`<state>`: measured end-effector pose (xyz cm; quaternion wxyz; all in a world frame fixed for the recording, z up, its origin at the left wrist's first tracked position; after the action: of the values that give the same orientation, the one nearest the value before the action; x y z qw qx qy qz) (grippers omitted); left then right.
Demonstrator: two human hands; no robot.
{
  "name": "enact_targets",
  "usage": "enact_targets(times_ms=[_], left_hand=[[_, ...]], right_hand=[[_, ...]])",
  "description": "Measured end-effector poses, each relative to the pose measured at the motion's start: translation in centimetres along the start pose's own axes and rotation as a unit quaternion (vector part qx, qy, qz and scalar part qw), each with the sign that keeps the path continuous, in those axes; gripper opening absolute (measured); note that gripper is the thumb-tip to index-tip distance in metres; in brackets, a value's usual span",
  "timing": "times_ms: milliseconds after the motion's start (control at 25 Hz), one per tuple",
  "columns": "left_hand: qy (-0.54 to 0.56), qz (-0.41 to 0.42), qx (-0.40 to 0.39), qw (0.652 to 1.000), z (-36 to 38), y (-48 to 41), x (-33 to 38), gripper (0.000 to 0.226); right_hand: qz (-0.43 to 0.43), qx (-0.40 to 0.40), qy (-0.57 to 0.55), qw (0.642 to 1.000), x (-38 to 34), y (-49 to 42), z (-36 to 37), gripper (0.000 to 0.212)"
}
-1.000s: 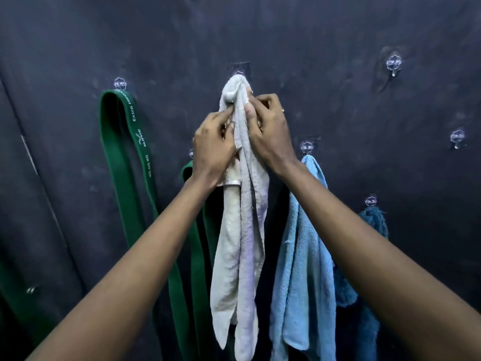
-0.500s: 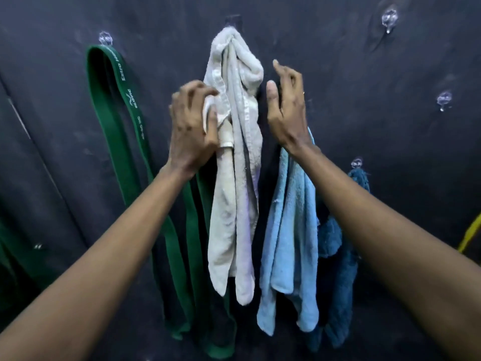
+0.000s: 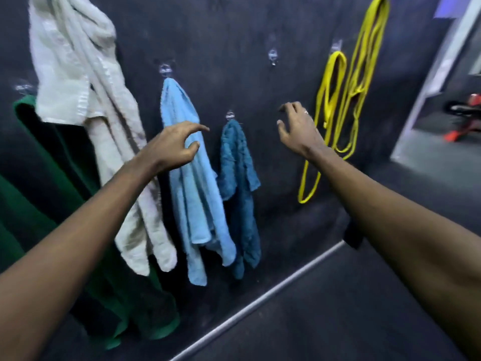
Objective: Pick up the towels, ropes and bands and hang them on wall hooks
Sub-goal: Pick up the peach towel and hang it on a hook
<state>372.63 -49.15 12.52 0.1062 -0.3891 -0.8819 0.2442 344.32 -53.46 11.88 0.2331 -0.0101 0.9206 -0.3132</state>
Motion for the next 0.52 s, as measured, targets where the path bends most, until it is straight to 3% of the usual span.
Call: enact_targets(times_ms=[120, 200, 520], left_hand=[[0.042, -0.006, -0.059, 0.997, 5.3, -4.9, 2.0, 0.048], [0.078, -0.014, -0.081, 0.994, 8.6, -8.4, 3.7, 0.051], [0.201, 0.023, -0.110, 0.973, 21.4, -24.0, 13.4, 0.053]], right_hand=[[0.177, -0.130, 0.089, 0.971, 13.0, 1.9, -1.9, 0.051], [0.251, -0.168, 0.104, 0.948, 19.6, 4.0, -4.8, 0.057], [0.410, -0.106, 0.137, 0.895, 38.3, 11.8, -21.6, 0.066]])
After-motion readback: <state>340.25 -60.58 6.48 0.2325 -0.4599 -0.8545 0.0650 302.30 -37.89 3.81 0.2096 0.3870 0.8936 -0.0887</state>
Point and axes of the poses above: each hand's wrist, its own y-axis away from the middle knuckle, its own z-axis out of the palm, x = y × z, the point moved 8 cm from there along -y, towards the middle knuckle, and after that the axes turned 15 degrees about z, right-handed, at the moved point
